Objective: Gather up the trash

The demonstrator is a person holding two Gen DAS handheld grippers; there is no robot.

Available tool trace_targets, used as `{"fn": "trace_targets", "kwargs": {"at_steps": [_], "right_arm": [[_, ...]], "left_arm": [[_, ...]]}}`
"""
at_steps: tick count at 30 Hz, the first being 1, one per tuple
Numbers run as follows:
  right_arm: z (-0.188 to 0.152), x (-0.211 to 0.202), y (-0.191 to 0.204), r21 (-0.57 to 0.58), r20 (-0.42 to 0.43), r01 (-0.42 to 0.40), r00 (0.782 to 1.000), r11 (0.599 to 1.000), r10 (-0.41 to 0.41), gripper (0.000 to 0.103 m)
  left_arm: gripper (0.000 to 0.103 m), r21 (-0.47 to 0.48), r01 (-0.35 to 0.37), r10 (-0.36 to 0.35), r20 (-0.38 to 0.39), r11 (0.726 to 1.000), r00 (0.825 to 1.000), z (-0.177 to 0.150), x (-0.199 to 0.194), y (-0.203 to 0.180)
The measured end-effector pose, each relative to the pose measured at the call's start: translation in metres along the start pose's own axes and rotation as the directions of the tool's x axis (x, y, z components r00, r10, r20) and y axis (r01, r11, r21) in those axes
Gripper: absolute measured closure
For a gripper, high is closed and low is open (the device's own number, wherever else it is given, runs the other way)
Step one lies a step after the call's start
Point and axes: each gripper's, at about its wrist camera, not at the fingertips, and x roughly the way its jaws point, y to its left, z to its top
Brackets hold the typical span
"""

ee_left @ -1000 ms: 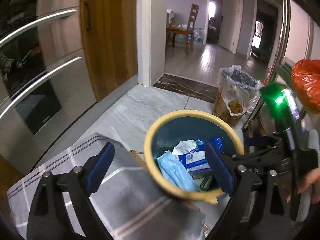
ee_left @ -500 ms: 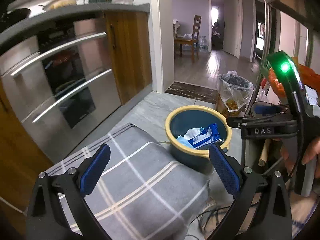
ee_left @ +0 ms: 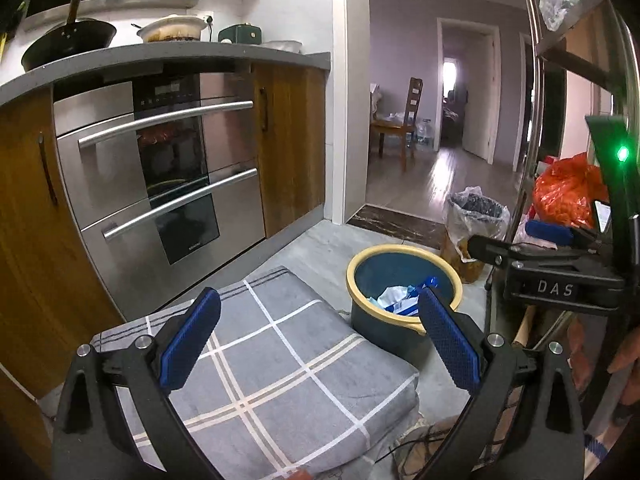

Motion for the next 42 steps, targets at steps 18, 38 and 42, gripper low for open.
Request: {"fn": "trace_targets", "kwargs": {"at_steps": [18,38,42], "right_arm": [[0.003,-0.008,0.030,-0.085,0.050,-0.049,0.997,0.995,0.053,0.005],[0.003,-0.002,0.023,-0.073,0.032,-0.042,0.998,0.996,0.045,0.005],[0.003,-0.002,0.023,-0.072,0.032,-0.043,0.998,0.997,0.046,0.005]], "left_arm": [[0.006,-0.021,-0.041,0.042,0.061,0.999,0.997,0.004,-0.009,0.010],[0.006,-0.010,-0.027,0.027,0.041,1.000,0.999,0.003,-0.003,0.007],[0.006,-0.009,-0.026,0.026,0.040,1.000,0.999,0.003,-0.003,0.007]]}}
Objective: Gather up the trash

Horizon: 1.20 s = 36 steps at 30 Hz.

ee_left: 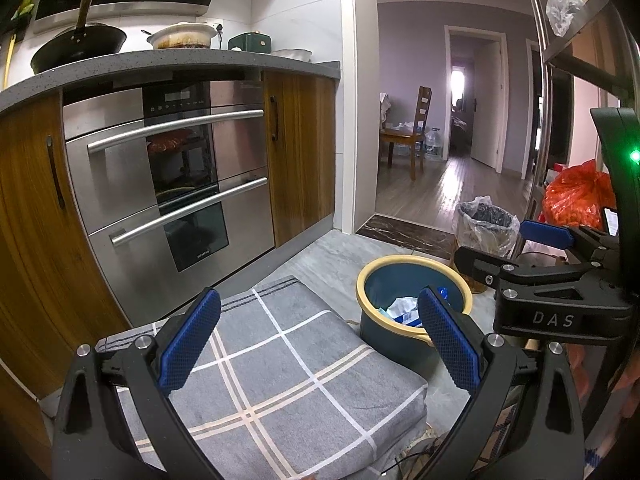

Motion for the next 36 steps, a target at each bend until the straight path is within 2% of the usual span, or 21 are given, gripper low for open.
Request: {"fn": "trace_targets", "kwargs": {"at_steps": [36], "right_arm": [[-0.0029,0.0001,-0.0040,0.007,-0.004,0.005,1.000,1.000,-0.005,0.005]], "left_arm": [[0.006,0.009,0.012,-0.012,0.005,1.000,1.000,0.0034,-0.0006,-0.0021]]}}
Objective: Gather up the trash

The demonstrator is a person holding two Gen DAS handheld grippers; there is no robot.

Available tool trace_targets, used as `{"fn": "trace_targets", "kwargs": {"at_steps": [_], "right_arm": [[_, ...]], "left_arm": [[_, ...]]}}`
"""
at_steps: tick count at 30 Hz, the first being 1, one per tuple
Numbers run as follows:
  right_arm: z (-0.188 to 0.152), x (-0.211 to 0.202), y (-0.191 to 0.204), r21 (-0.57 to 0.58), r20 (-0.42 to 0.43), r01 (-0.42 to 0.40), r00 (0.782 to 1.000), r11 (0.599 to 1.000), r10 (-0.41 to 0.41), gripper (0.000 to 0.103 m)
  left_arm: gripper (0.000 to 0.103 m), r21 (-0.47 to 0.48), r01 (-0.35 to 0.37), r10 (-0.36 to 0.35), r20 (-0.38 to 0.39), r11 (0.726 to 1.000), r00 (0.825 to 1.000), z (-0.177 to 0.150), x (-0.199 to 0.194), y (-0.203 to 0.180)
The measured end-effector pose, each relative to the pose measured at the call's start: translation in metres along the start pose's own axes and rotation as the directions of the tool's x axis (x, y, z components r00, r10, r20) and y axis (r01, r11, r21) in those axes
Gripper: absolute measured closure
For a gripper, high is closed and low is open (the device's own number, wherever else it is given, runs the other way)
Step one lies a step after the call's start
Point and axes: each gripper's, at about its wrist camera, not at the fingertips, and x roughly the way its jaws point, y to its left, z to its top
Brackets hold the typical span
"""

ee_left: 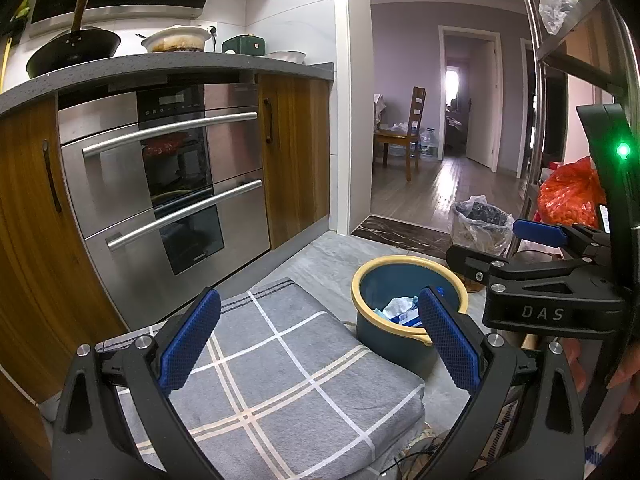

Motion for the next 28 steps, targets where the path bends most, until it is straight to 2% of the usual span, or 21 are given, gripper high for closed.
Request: {"fn": "trace_targets", "kwargs": {"at_steps": [9,16,28], "right_arm": [[-0.0003,-0.0003,-0.0011,0.000,-0.001,0.000,1.000,1.000,0.000,0.005],[0.0000,-0.0003,-0.0019,0.000,-0.002,-0.001,1.000,1.000,0.001,0.005],[-0.0010,-0.0002,-0.0036,0.001,-0.006,-0.002,1.000,1.000,0.002,0.005]], "left_arm": [[0.006,0.002,0.000,0.000,0.000,1.000,1.000,-0.0005,0.0000,-0.0007],[0.006,0.015,0.031,-0.031,0.014,0.999,0.999,0.0001,0.0008,-0.0032],[0.006,0.002,0.010,-0.010,-0.014,1.000,1.000,-0.0047,0.0058,0.0049]]}}
